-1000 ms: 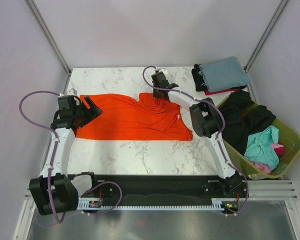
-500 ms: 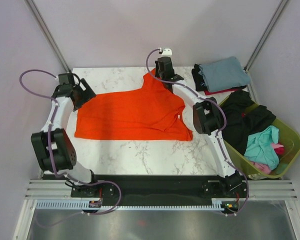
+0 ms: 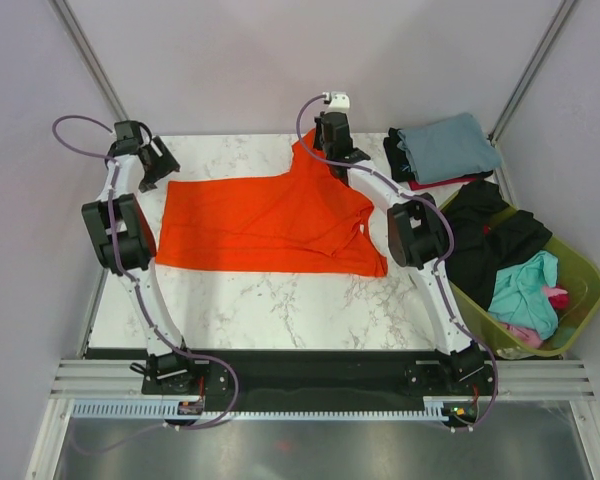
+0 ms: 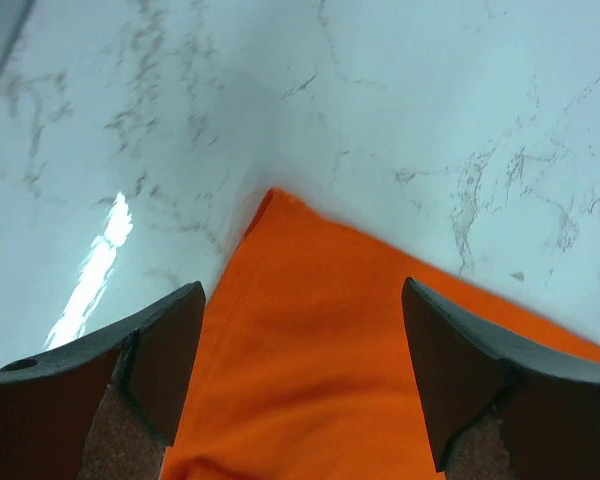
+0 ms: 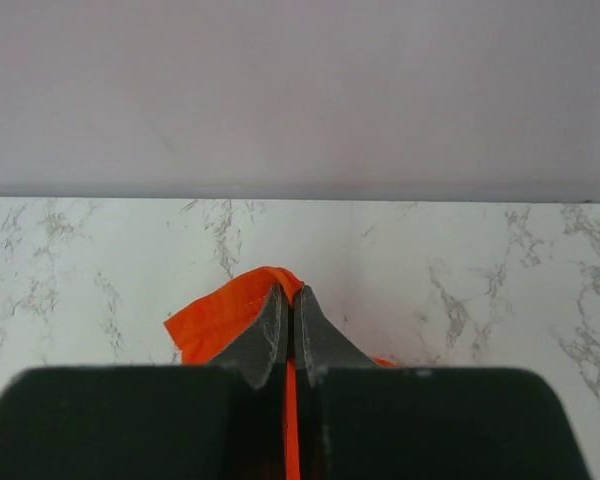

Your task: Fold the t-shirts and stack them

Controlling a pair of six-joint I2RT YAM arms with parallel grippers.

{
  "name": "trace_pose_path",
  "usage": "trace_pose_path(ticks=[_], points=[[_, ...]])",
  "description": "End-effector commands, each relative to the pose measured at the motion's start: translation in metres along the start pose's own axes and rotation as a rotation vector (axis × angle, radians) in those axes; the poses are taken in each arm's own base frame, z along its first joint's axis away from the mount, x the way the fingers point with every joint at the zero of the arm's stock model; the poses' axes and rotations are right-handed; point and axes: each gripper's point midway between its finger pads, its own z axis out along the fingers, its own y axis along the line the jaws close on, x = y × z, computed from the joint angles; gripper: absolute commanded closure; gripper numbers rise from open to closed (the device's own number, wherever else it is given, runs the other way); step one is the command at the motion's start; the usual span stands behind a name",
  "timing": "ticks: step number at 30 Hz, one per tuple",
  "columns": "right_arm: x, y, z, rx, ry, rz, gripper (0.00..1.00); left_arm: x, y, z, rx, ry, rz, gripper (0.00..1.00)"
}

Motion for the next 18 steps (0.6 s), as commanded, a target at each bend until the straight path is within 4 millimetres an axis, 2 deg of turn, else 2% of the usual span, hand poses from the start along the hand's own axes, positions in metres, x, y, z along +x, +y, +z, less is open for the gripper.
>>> trace_pose_path(ticks=[1, 3, 6, 9, 12, 17, 18], points=[[-0.036, 0.021, -0.011, -0.093, -0.067, 0.078, 1.0, -0.003, -0.02, 0.023, 0.106, 0.026, 0.062, 0.13], [-0.027, 0.023, -0.011, -0.102, -0.049, 0.083, 1.0, 0.001, -0.029, 0.036, 0.159, 0.048, 0.075, 0.18], [-0.02, 0.022, -0.011, -0.098, -0.032, 0.082, 1.0, 0.004, -0.029, 0.043, 0.167, 0.059, 0.09, 0.23], [-0.013, 0.017, -0.01, -0.081, -0.016, 0.078, 1.0, 0.007, -0.01, 0.048, 0.07, 0.047, 0.088, 0.23], [-0.009, 0.019, -0.012, -0.094, -0.006, 0.088, 1.0, 0.013, -0.007, 0.055, 0.07, 0.062, 0.11, 0.24], [-0.008, 0.02, -0.015, -0.101, 0.003, 0.094, 1.0, 0.003, -0.003, 0.057, 0.047, 0.03, 0.119, 0.25], [-0.004, 0.018, -0.015, -0.098, 0.009, 0.093, 1.0, -0.005, -0.006, 0.054, 0.053, 0.011, 0.122, 0.25]])
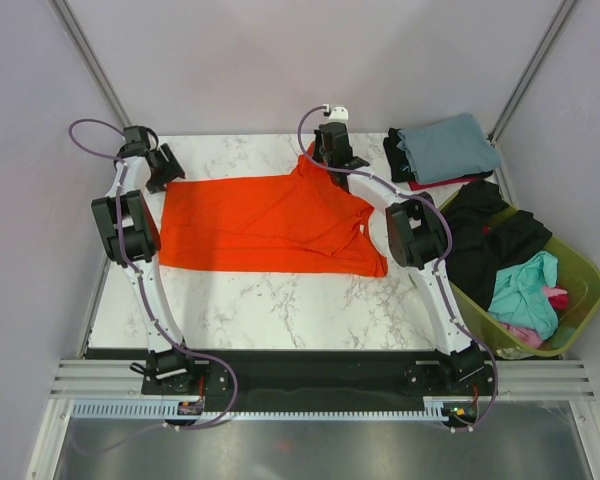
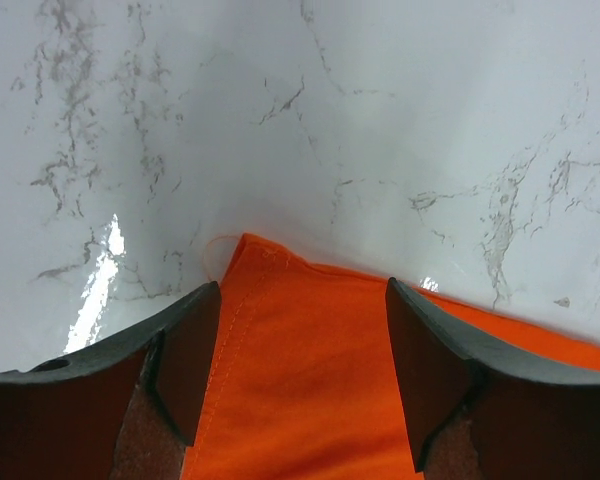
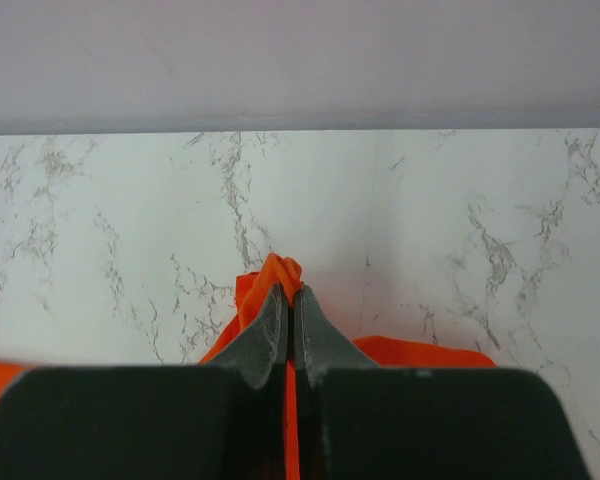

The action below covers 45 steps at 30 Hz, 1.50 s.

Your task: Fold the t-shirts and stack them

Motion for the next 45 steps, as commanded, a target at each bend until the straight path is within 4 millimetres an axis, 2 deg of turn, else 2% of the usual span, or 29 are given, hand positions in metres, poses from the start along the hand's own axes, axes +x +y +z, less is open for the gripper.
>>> trace_pose_path(ticks=[1, 5, 9, 16, 21, 27, 32, 33, 36, 38, 39, 40, 41, 42, 43, 44, 45], points=[[-0.049, 0.018, -0.017, -0.051, -0.088, 0.041, 1.0, -0.03, -0.001, -0.004, -0.009, -0.079, 0.049, 0.26], [-0.045, 0.016, -0.017, -0.052, -0.078, 0.043, 1.0, -0.051, -0.008, -0.014, -0.006, -0.134, 0.024, 0.28], [-0.039, 0.017, -0.018, -0.058, -0.065, 0.045, 1.0, -0.053, -0.009, -0.013, -0.004, -0.143, 0.028, 0.28], [-0.035, 0.015, -0.019, -0.048, -0.06, 0.047, 1.0, -0.015, 0.0, 0.008, -0.018, -0.035, -0.044, 0.29], [-0.033, 0.009, -0.021, -0.039, -0.055, 0.049, 1.0, 0.007, 0.0, 0.013, -0.016, 0.018, -0.106, 0.37], [-0.029, 0.005, -0.023, -0.031, -0.045, 0.055, 1.0, 0.016, 0.0, 0.017, -0.012, 0.039, -0.106, 0.59], [-0.026, 0.004, -0.024, -0.032, -0.039, 0.05, 1.0, 0.011, -0.002, 0.018, -0.002, 0.03, -0.096, 0.95], [-0.026, 0.005, -0.024, -0.037, -0.039, 0.049, 1.0, 0.007, -0.005, 0.017, 0.009, 0.023, -0.092, 0.98], [-0.038, 0.014, -0.028, -0.096, -0.053, 0.041, 1.0, 0.0, -0.009, 0.009, 0.022, 0.01, -0.088, 0.98], [-0.045, 0.016, -0.034, -0.108, -0.056, 0.037, 1.0, -0.005, -0.011, -0.003, 0.013, 0.002, -0.091, 0.98], [-0.062, 0.019, -0.043, -0.118, -0.08, 0.041, 1.0, -0.009, -0.009, -0.009, 0.0, -0.012, -0.093, 0.98], [-0.069, 0.021, -0.048, -0.126, -0.095, 0.044, 1.0, -0.012, -0.01, -0.013, -0.003, -0.018, -0.094, 0.98], [-0.063, 0.019, -0.053, -0.126, -0.081, 0.04, 1.0, -0.015, -0.012, -0.022, -0.006, -0.029, -0.09, 0.98], [-0.079, 0.024, -0.064, -0.141, -0.103, 0.042, 1.0, -0.015, -0.01, -0.026, -0.012, -0.028, -0.09, 0.98], [-0.081, 0.024, -0.07, -0.143, -0.105, 0.039, 1.0, -0.014, -0.009, -0.029, -0.016, -0.028, -0.087, 0.98], [-0.067, 0.018, -0.074, -0.134, -0.077, 0.034, 1.0, -0.014, -0.01, -0.035, -0.014, -0.028, -0.084, 0.98], [-0.076, 0.02, -0.084, -0.142, -0.088, 0.034, 1.0, -0.011, -0.01, -0.037, -0.012, -0.021, -0.083, 0.98]])
